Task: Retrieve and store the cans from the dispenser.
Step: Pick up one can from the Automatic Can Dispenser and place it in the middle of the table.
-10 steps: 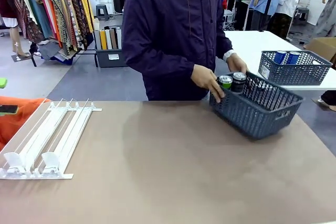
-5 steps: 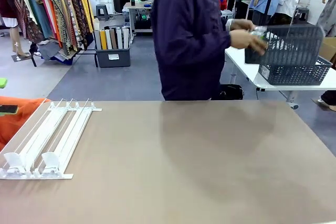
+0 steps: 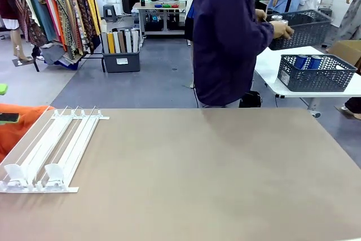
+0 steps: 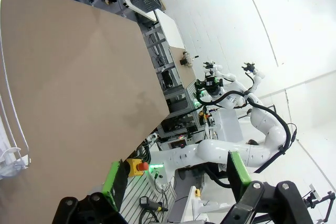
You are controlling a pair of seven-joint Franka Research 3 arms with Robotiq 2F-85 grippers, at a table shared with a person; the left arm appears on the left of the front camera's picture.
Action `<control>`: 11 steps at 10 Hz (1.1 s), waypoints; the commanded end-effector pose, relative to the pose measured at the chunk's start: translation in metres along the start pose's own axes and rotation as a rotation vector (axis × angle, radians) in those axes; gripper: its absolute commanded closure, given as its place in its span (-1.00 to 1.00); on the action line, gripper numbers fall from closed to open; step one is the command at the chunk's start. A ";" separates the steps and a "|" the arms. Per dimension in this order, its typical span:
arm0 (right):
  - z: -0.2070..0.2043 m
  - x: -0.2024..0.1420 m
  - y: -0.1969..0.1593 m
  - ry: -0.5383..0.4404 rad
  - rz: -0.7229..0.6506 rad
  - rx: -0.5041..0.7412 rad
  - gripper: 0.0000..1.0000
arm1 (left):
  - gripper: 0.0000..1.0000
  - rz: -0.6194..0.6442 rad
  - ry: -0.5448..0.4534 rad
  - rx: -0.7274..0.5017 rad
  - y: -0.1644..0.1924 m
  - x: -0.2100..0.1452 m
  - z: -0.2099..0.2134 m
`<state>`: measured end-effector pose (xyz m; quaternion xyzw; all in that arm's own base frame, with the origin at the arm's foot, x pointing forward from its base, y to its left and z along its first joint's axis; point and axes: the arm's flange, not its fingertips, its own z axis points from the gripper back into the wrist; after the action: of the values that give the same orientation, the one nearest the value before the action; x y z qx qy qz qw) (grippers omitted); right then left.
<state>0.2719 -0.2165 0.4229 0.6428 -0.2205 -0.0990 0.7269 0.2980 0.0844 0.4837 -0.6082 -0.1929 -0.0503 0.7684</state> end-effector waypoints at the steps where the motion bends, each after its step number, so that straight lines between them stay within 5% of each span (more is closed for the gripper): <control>1: 0.000 0.002 0.002 -0.004 0.024 0.012 -1.00 | -1.00 -0.012 -0.009 -0.016 -0.002 0.002 0.000; 11: 0.000 0.002 0.002 -0.004 0.024 0.012 -1.00 | -1.00 -0.012 -0.009 -0.016 -0.002 0.002 0.000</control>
<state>0.2719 -0.2164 0.4229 0.6428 -0.2205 -0.0990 0.7269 0.2980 0.0844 0.4837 -0.6082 -0.1929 -0.0503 0.7684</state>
